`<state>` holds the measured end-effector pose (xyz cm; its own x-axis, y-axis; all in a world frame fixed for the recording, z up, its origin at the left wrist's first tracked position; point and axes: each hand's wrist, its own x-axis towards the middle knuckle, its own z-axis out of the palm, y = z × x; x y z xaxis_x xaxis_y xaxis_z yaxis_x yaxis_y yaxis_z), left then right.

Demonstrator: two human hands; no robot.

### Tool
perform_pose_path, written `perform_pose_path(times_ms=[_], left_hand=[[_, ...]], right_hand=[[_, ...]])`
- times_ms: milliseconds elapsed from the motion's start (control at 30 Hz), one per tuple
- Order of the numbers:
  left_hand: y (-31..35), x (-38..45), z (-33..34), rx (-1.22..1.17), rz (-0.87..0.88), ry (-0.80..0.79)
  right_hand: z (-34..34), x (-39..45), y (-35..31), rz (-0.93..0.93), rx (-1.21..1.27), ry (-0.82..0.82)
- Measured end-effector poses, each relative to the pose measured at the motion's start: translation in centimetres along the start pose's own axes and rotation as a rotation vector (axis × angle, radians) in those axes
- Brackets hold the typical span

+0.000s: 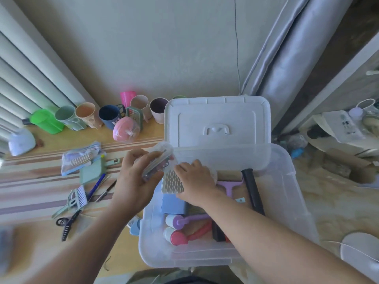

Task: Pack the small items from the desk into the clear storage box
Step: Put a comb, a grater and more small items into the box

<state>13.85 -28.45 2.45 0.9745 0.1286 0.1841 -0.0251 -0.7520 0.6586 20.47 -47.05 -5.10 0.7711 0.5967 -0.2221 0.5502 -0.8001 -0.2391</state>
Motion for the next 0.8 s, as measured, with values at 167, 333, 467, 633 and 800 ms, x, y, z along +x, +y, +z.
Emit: perform_pose_path(times_ms=[167,333,467,633,800], left_hand=[[-1.0,-1.7,-0.4,-0.022,0.034,-0.023],[-1.4,-3.1,-0.1,-0.026,0.090,-0.141],[-0.5,-3.5,1.0,-0.004,0.300,-0.228],[2.1,-5.0,5.2,-0.040,0.471,-0.402],[4.0,-5.2,9.5,-0.131,0.527,-0.566]], right_hand=[[2.5,2.1,-0.2,0.071,-0.129,0.022],[3.5,-0.1,1.0,0.074,0.033,0.096],[1.8,-5.3,3.6,0.408,0.834,0.177],[-0.8,-11.8,5.7,0.585,1.481,-0.273],[-3.0,-15.0,6.8,0.284,0.949,-0.244]])
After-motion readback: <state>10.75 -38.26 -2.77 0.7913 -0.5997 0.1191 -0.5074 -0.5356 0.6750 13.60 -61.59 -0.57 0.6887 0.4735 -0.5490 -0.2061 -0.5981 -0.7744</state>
